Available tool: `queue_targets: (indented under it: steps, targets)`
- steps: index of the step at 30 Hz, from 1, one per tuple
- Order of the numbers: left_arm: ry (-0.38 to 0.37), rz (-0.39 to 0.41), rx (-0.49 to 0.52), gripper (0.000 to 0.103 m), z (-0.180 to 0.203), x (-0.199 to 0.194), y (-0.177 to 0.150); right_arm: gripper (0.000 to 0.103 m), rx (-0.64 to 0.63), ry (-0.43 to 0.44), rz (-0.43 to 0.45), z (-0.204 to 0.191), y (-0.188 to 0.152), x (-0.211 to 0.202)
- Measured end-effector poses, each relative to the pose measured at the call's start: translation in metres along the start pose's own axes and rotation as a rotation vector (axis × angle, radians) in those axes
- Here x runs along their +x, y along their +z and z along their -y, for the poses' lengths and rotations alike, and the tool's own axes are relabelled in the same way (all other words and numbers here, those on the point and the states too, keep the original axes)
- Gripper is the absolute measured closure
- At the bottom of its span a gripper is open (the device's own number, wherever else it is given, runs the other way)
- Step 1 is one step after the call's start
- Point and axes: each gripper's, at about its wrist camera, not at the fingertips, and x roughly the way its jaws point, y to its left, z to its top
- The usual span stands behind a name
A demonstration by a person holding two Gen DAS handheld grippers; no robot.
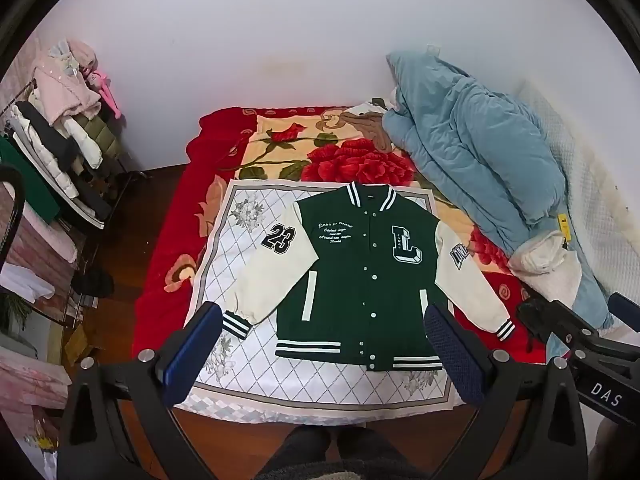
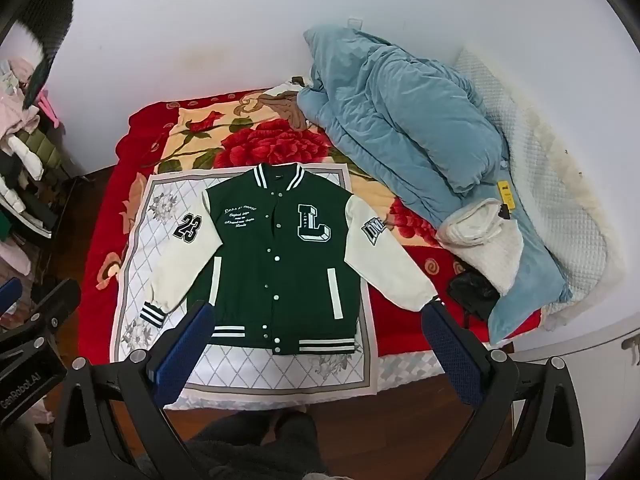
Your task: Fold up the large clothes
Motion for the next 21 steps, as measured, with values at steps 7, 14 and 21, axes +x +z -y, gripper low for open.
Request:
queue_targets:
  steps: [7, 14, 21]
  targets:
    - [-0.004, -0.002, 0.004, 0.0, 0.001, -0.001, 0.0, 0.0, -0.003, 0.005, 0.002, 0.0, 0.003, -0.001]
    - [-0.001, -0.009, -0.004, 0.0, -0.001, 0.0, 0.0, 0.0, -0.014, -0.006, 0.009, -0.001, 0.017, -0.005]
    - [0.002, -0.003, -0.003, 0.0, 0.0, 0.0, 0.002, 0.0, -0.018, -0.007, 0.015, 0.0, 0.015, -0.007]
